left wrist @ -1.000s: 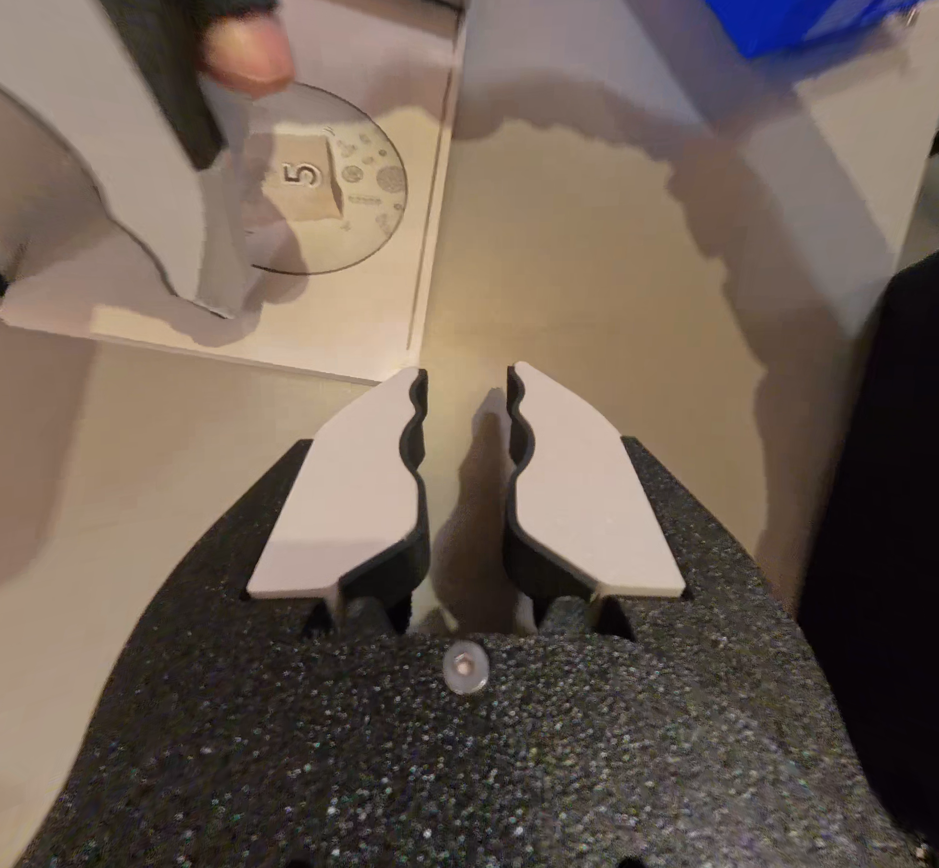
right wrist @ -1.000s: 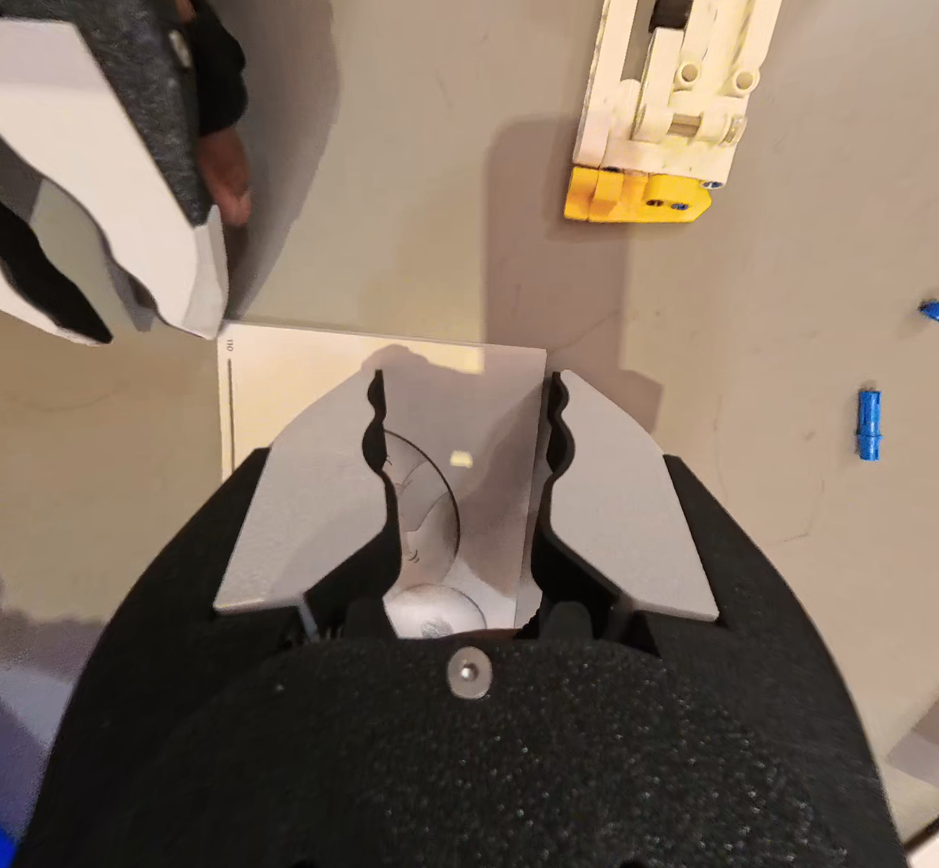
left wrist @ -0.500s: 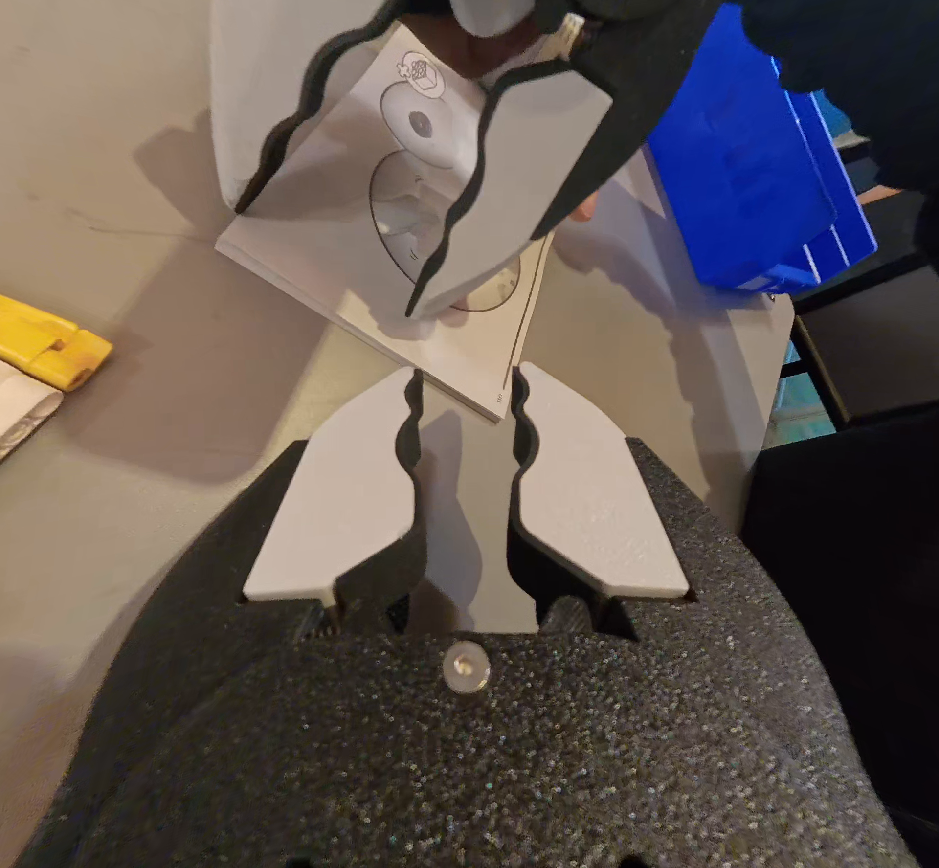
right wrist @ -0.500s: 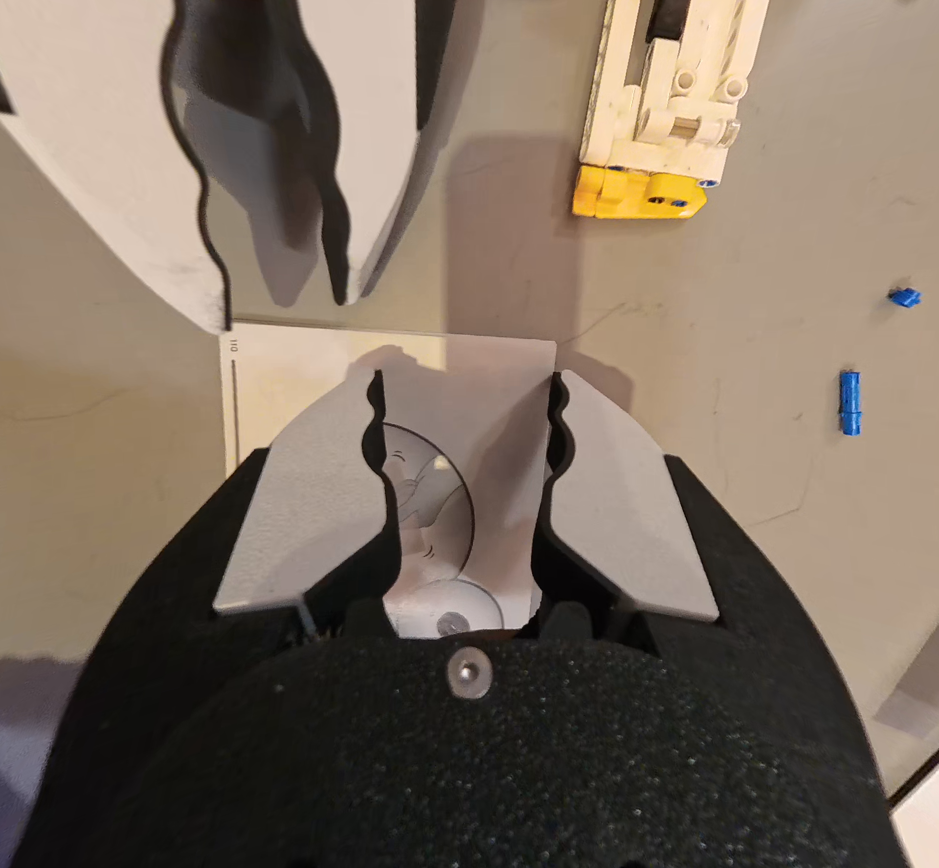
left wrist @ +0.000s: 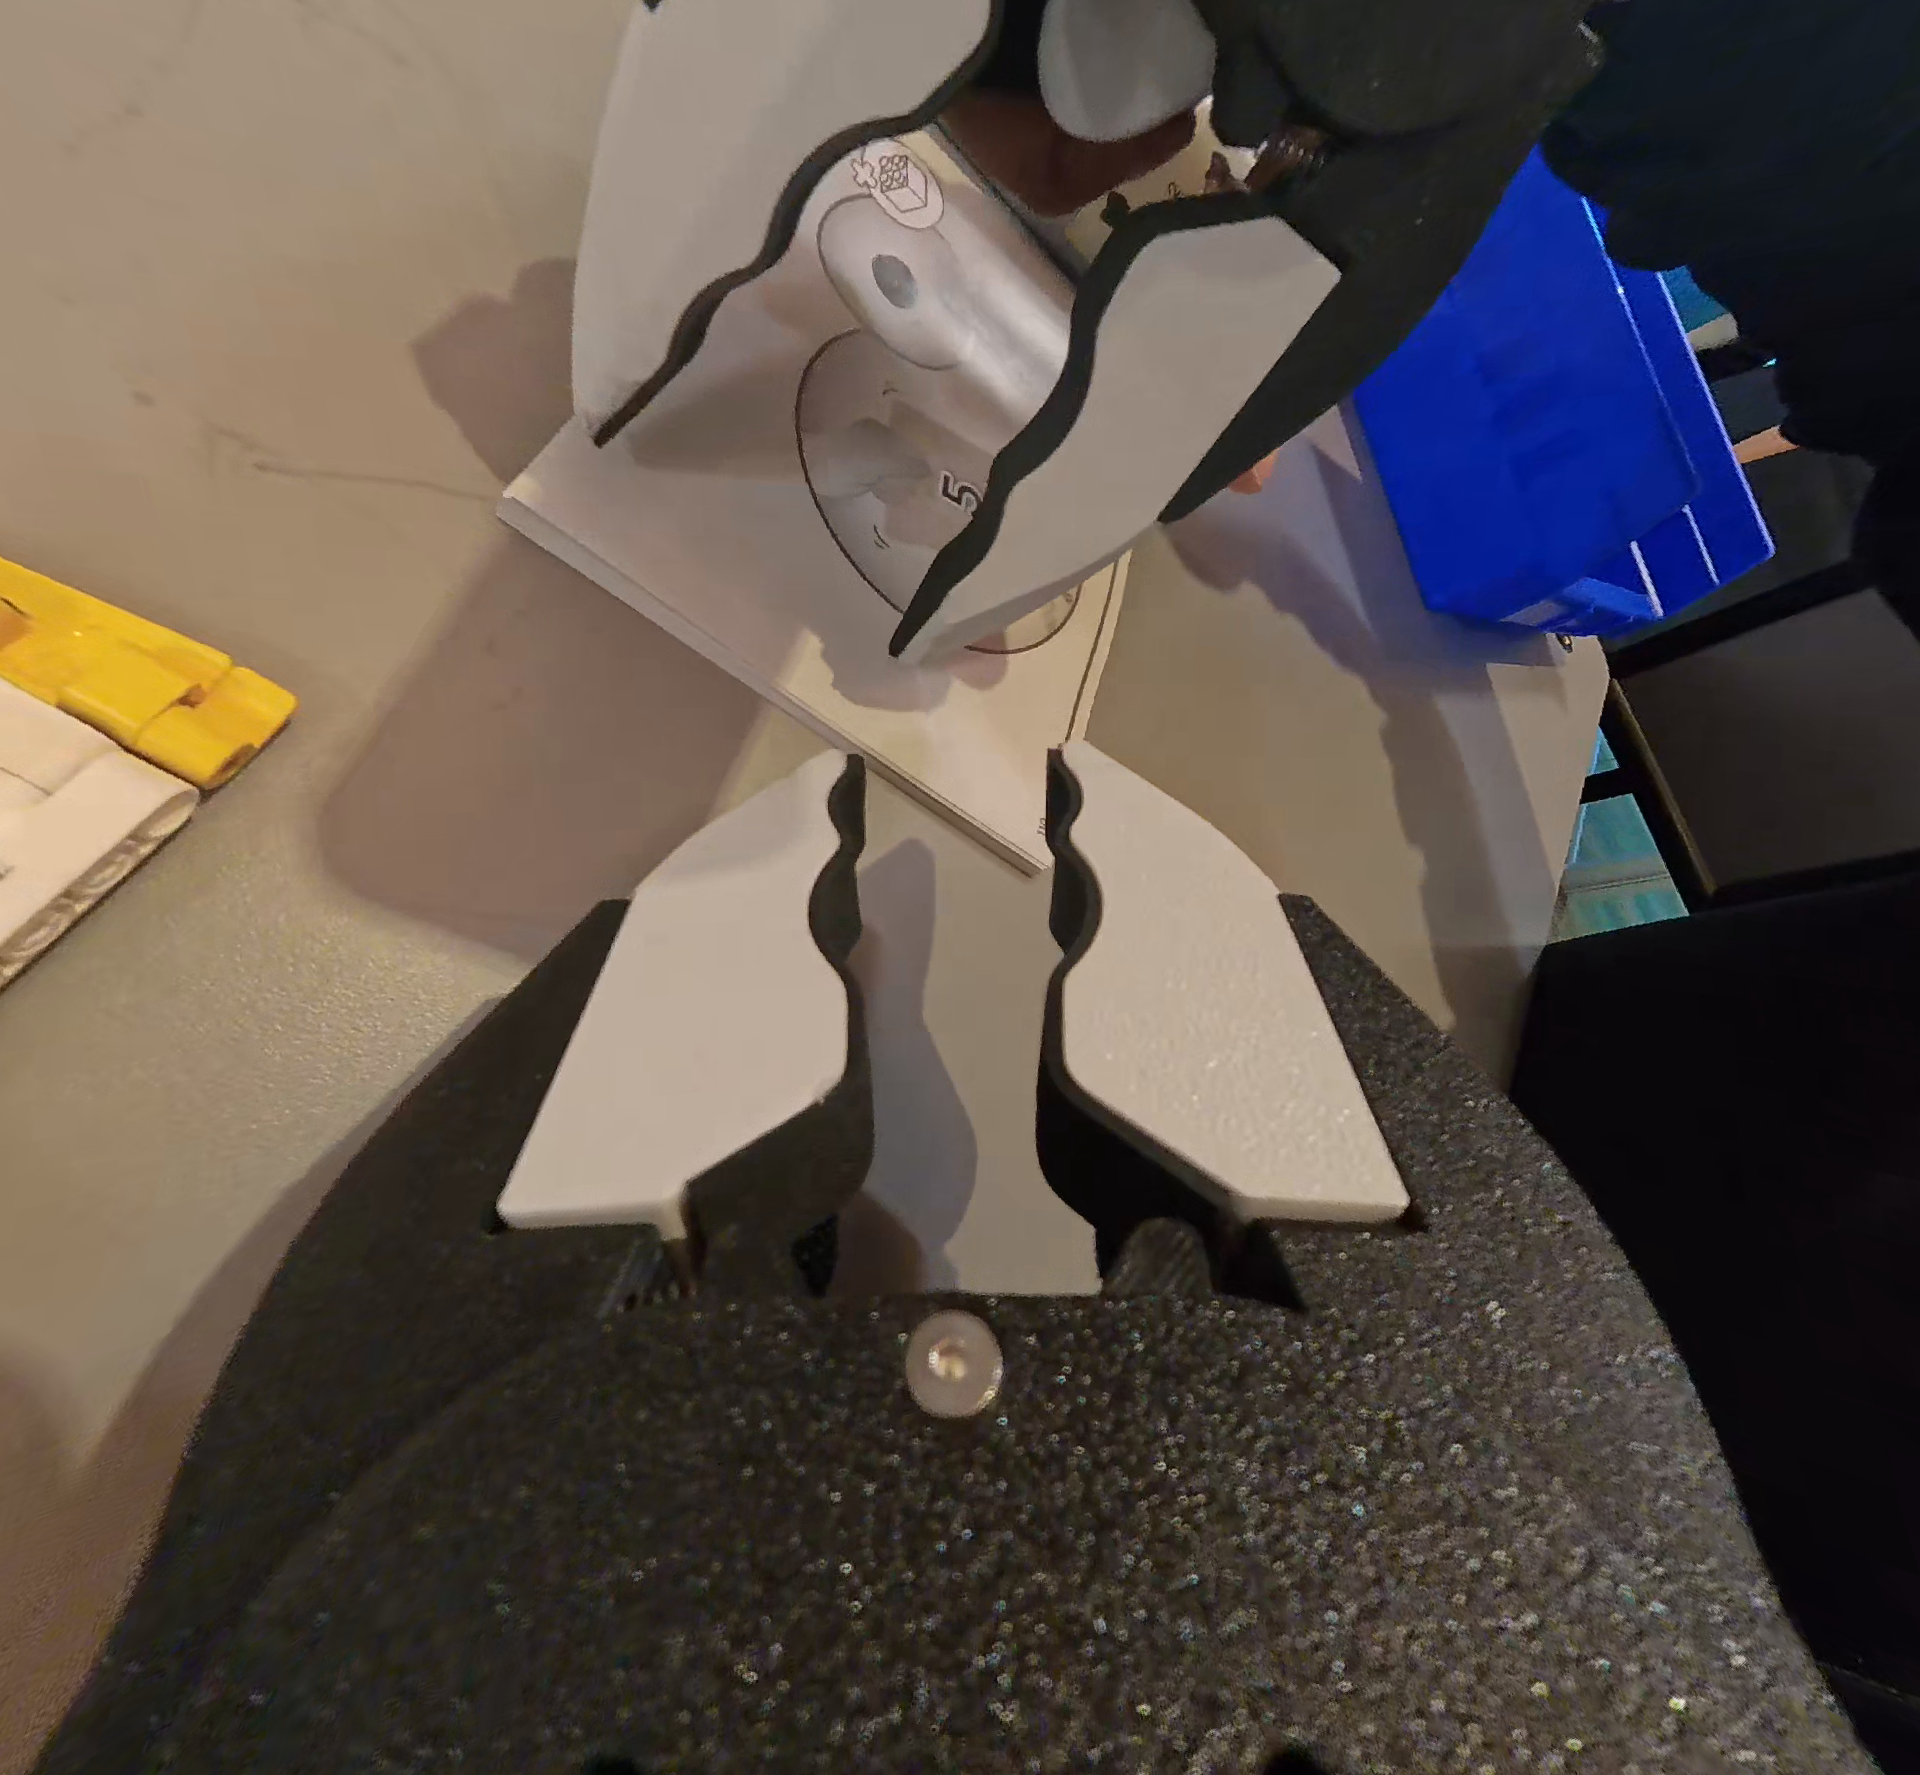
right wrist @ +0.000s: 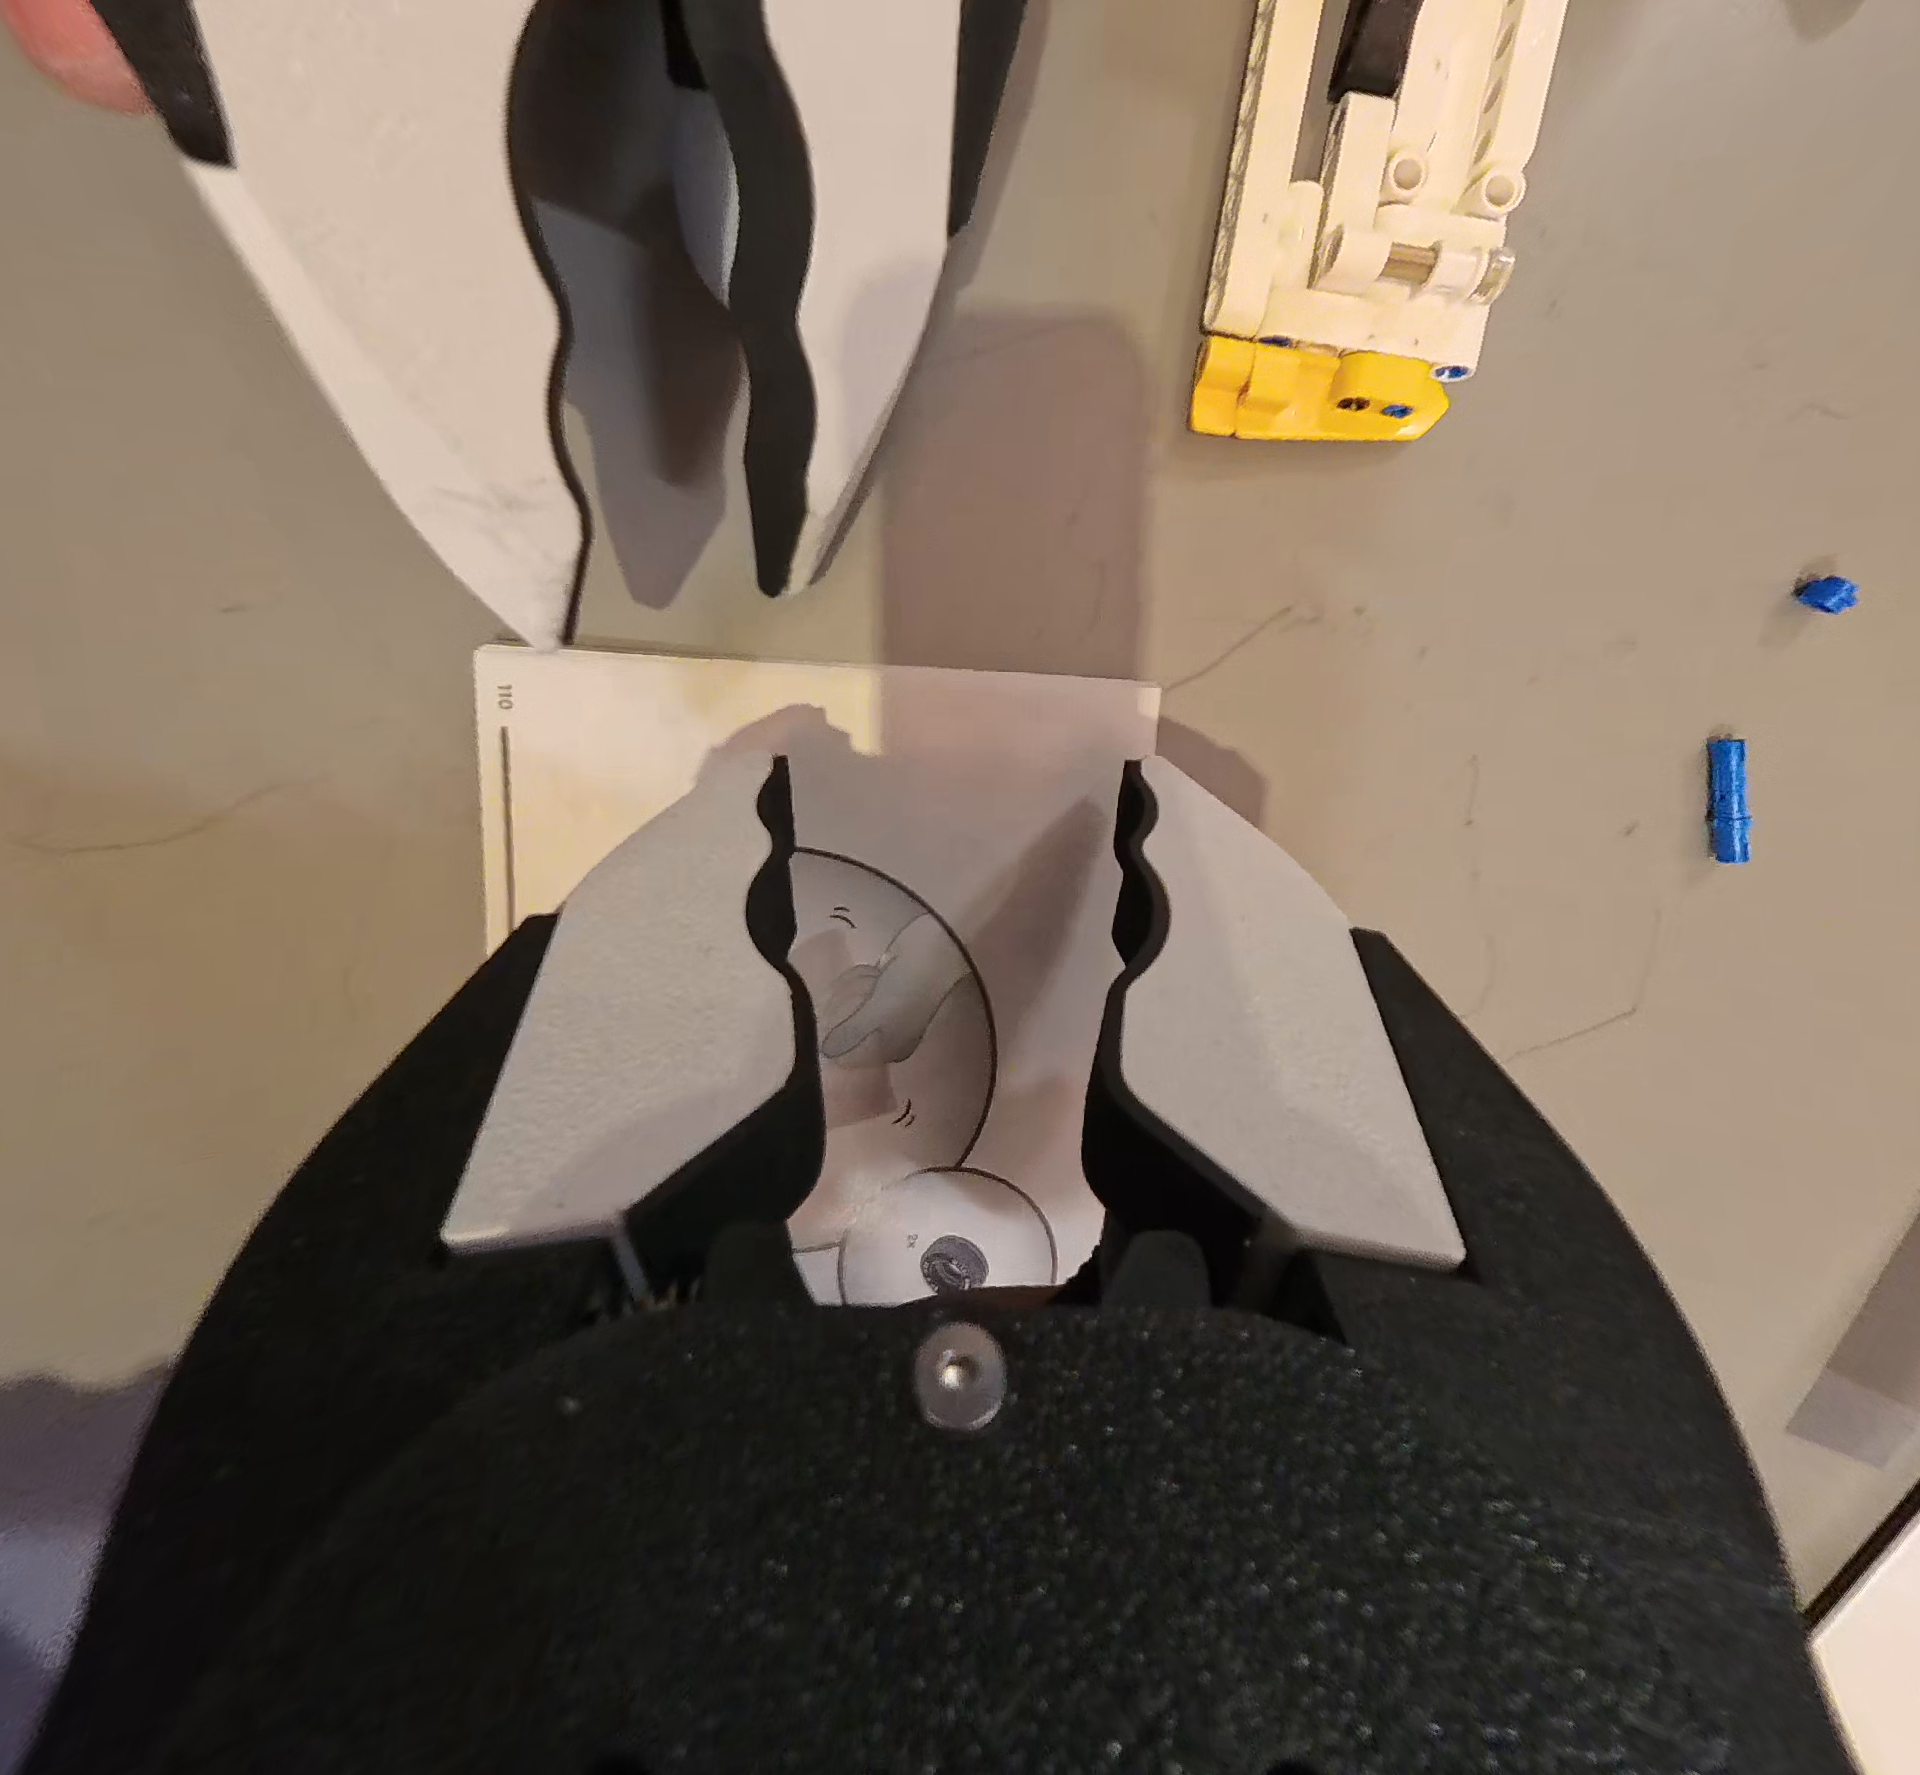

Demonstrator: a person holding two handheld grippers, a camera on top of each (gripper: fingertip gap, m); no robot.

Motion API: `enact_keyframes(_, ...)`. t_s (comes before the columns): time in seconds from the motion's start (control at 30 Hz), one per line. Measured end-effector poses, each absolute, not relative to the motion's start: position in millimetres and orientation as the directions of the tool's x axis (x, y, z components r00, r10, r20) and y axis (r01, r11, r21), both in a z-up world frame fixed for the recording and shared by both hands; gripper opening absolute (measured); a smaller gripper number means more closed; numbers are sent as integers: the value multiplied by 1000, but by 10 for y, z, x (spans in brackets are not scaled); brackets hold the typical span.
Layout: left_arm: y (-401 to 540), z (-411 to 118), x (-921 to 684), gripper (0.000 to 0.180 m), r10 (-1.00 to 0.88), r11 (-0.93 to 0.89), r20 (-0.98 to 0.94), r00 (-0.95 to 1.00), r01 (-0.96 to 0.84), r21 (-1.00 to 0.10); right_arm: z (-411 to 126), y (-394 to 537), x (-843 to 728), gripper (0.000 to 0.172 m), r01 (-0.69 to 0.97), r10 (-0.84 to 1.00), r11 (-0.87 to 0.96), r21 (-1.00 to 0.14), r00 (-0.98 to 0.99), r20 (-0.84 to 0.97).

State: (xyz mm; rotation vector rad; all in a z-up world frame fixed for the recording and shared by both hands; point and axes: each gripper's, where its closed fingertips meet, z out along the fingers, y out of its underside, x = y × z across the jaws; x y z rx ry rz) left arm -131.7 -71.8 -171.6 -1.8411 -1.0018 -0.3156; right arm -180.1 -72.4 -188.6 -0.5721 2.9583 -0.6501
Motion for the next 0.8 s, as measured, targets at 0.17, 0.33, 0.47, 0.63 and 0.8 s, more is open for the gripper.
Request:
enact_keyframes(0.17,-741,-1719,-1336,34,512,-187,580,633,741,-644,-1876,-680,-1736,59,-351,-377,839,-416,-926,21)
enact_keyframes(0.33,-800,-1713,-1393,34,543,-182,548,636,726,-663,-1774,-664,-1452,66,-405,-439,783,-472,-898,43)
enact_keyframes(0.47,-829,-1689,-1425,33,550,-168,544,634,722,-671,-1784,-610,-1217,70,-456,-492,759,-464,-869,50)
enact_keyframes(0.63,-856,-1699,-1451,33,561,-165,536,631,720,-674,-1977,-434,-1107,70,-495,-519,790,-361,-854,33)
enact_keyframes(0.8,-857,-1714,-1452,34,563,-173,532,632,720,-672,-1972,-388,-1076,55,-502,-513,796,-338,-856,63)
